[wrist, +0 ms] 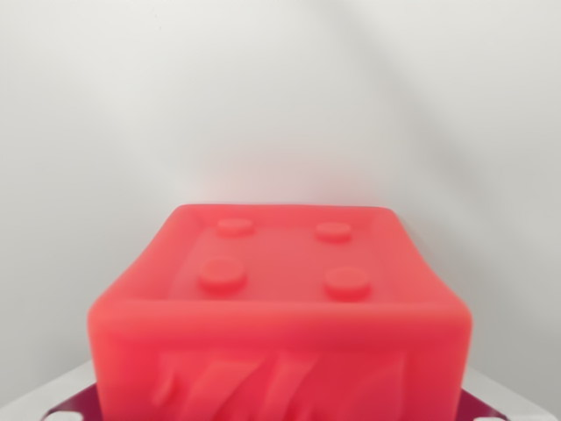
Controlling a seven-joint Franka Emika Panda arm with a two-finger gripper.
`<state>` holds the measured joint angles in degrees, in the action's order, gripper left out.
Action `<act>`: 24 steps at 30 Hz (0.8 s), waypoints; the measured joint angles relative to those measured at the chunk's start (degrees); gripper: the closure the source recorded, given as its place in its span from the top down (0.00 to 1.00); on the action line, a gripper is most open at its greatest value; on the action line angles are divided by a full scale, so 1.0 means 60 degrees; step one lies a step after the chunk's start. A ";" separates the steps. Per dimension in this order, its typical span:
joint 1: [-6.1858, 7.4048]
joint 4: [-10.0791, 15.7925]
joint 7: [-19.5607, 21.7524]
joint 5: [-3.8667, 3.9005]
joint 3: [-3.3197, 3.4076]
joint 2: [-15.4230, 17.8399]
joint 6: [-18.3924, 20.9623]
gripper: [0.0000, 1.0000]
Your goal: Destack cube
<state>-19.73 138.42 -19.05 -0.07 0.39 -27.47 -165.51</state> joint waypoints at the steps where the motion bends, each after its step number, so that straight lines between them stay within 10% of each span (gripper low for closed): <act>1: 0.0000 -0.0003 0.0000 0.0000 0.0000 -0.0005 -0.0003 0.00; 2: 0.0000 -0.0008 0.0000 0.0000 0.0000 -0.0012 -0.0010 0.00; 3: 0.0000 -0.0011 0.0000 0.0000 0.0000 -0.0016 -0.0012 1.00; 24: -0.0001 -0.0018 0.0000 0.0000 -0.0001 -0.0018 -0.0016 1.00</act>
<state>-19.74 138.31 -19.05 -0.07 0.38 -27.57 -165.61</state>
